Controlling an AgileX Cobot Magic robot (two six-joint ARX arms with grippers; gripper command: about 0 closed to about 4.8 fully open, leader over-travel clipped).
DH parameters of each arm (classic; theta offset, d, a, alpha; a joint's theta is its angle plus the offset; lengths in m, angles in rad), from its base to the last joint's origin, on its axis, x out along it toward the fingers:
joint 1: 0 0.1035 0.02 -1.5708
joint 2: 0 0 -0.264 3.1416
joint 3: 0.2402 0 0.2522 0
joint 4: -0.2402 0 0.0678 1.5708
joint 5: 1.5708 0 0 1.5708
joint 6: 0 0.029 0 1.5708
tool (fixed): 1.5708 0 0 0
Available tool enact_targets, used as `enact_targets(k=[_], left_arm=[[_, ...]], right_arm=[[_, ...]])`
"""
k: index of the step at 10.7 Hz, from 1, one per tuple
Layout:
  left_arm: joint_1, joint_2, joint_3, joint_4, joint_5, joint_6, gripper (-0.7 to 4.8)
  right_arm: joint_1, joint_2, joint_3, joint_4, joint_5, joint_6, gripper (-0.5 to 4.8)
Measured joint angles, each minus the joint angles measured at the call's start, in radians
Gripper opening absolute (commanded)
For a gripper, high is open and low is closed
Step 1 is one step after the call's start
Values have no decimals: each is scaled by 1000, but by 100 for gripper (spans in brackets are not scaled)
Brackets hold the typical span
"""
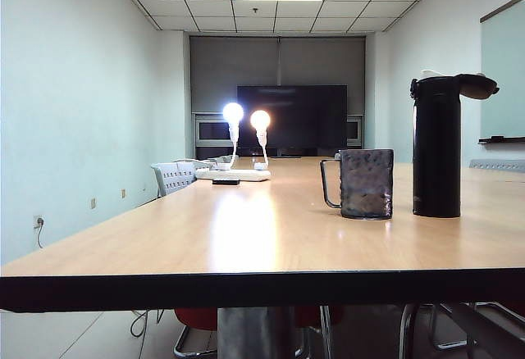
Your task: Pick up the black thermos cup, pour some water from it into the cup, and then put the thermos cup back on the table.
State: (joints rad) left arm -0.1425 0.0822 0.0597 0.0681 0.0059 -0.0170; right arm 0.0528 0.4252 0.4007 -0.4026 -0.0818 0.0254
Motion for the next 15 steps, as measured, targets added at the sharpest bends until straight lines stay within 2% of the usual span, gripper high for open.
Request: enact_targets(k=[2, 3, 4, 6, 7, 12, 13, 15], left_arm=[[78, -81, -53, -2, -6, -2, -6], [107, -78, -52, -71, -11, 1, -5], [108, -76, -52, -92, -42, 9, -5], [108, -77, -52, -106, -51, 82, 8], [108, -77, -52, -106, -50, 84, 24], [108, -77, -52, -106, -50, 84, 24], [108, -77, -52, -106, -50, 85, 24], [108, -77, -52, -106, -50, 84, 24]], right_arm=[[0, 0, 0, 0, 0, 0, -5], [0, -2, 0, -1, 0, 0, -5], [0, -2, 0, -2, 0, 0, -5], [0, -3, 0, -8, 1, 0, -5], [0, -3, 0, -8, 1, 0, -5], [0, -3, 0, -7, 3, -1, -5], [-3, -11, -8, 9, 29, -4, -5], [-29, -105, -133, 206, 199, -29, -5]])
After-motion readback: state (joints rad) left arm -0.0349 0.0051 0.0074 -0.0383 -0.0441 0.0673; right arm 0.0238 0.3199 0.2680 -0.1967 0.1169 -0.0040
